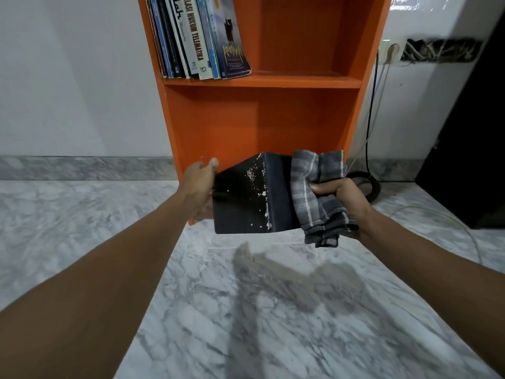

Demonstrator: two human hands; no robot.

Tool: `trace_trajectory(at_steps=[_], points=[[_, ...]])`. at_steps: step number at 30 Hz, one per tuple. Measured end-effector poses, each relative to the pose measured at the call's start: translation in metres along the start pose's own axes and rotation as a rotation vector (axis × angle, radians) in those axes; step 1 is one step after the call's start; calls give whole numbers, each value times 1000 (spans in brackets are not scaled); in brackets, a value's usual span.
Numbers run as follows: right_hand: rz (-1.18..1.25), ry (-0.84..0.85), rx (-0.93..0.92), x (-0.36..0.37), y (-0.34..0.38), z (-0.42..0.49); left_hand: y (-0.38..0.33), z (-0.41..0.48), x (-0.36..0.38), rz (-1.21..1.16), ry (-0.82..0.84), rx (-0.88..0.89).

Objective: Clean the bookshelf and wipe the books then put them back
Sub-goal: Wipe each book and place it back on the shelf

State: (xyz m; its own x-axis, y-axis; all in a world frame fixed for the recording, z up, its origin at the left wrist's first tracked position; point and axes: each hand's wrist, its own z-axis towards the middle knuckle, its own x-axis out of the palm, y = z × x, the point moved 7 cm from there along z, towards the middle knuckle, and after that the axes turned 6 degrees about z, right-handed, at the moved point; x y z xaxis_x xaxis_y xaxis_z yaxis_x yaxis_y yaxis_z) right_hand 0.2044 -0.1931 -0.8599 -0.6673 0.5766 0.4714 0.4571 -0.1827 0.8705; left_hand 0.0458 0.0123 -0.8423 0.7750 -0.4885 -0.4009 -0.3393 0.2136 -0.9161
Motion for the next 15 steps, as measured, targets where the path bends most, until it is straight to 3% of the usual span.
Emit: trace_trajectory(at_steps=[3, 6, 9, 11, 13, 15], points=[[81, 61, 24, -1, -5, 1, 23, -10, 10, -365, 219, -263], [94, 18, 16, -13, -7, 6, 22, -6, 9, -532, 254, -185], [-32, -128, 11, -25, -7, 10, 12, -9, 9, -552, 213, -133], [-234, -280, -117, -30, 7, 12, 12, -7, 8, -533, 166, -120], [-424, -409, -376, -23, 37, 9, 13, -4, 5, -515, 125, -120], [-566, -392, -605, 1, 65, 3, 12, 0, 6, -514, 90, -126]])
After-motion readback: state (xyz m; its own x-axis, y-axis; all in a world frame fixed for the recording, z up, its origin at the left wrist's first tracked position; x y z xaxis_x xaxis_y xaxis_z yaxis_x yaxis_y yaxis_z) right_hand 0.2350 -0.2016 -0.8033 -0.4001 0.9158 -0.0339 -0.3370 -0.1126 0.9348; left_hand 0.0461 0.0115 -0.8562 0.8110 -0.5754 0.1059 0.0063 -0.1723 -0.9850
